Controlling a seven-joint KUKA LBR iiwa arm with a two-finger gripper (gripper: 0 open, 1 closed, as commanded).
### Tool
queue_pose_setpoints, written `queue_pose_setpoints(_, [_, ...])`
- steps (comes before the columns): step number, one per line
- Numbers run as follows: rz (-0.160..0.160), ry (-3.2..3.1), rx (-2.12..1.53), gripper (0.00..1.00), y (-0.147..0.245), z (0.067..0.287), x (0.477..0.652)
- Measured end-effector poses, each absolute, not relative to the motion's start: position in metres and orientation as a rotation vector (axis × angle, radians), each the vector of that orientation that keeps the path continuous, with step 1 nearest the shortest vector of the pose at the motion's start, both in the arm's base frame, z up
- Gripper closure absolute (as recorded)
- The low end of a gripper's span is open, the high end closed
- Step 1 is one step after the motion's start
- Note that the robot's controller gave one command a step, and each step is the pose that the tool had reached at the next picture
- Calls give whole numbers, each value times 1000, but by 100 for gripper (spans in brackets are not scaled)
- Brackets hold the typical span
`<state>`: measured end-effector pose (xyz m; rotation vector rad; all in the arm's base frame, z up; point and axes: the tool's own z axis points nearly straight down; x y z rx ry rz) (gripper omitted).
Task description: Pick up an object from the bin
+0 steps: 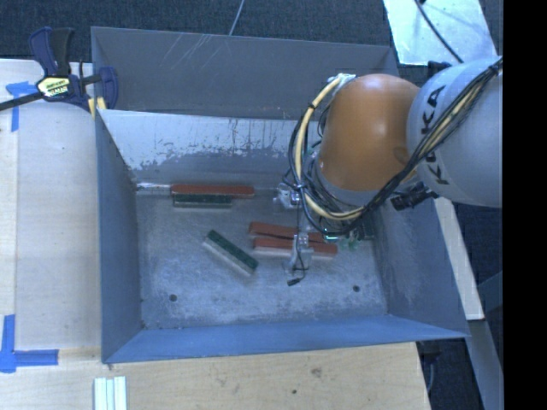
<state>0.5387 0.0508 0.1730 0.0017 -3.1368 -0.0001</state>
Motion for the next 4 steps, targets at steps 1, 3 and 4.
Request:
queue_pose_setpoints(1, [0,-3145,-1,0,50,177,541])
queue_pose_setpoints(3, [0,-3143,46,0,-10,71,604])
queue_pose_setpoints(4, [-1,-3141,-178,0,-10,71,589])
